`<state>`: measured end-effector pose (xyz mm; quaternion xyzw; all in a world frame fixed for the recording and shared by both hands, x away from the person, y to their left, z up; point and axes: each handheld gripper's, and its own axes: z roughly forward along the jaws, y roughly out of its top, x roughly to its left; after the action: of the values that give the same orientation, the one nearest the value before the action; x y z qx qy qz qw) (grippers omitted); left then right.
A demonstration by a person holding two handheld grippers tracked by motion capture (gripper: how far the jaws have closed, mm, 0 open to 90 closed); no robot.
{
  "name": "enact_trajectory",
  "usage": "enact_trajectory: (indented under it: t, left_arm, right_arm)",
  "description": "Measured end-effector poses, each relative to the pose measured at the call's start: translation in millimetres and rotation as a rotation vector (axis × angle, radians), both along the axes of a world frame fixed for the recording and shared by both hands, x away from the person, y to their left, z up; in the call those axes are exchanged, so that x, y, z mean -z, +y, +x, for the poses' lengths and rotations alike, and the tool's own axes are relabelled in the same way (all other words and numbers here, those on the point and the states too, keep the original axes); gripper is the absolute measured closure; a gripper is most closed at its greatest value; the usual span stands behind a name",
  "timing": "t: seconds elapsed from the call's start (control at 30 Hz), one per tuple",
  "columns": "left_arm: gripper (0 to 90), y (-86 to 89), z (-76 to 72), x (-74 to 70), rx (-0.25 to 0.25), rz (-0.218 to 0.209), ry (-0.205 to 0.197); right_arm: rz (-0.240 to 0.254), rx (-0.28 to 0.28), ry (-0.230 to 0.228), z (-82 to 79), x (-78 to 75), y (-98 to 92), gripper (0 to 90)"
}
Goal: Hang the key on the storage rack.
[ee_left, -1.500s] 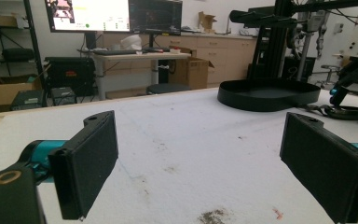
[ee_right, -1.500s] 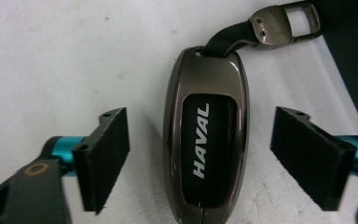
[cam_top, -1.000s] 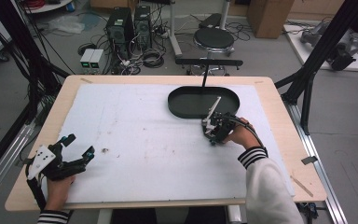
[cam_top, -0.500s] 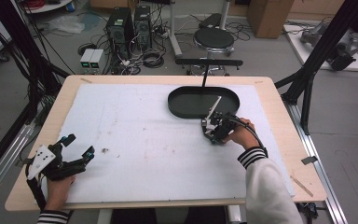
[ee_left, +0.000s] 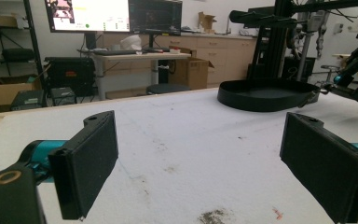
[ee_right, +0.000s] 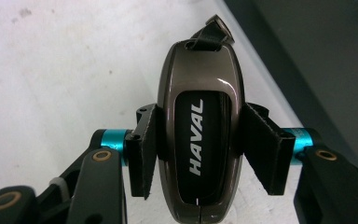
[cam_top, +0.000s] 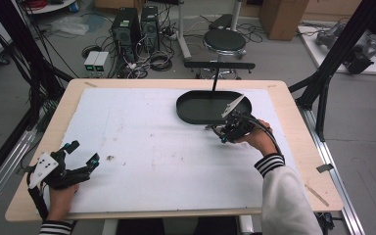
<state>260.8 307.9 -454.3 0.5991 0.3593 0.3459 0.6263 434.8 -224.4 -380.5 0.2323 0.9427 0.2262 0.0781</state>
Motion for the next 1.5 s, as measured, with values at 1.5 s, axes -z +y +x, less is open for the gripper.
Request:
enact_trajectory:
  t: [1.5]
  left_arm:
    - [11.8,-0.4,-0.6,0.1,0.002,0.001,-0.005]
  right_arm:
    - [0.332,0.305,-0.377,12.7,-73.3,-38.6,48.2]
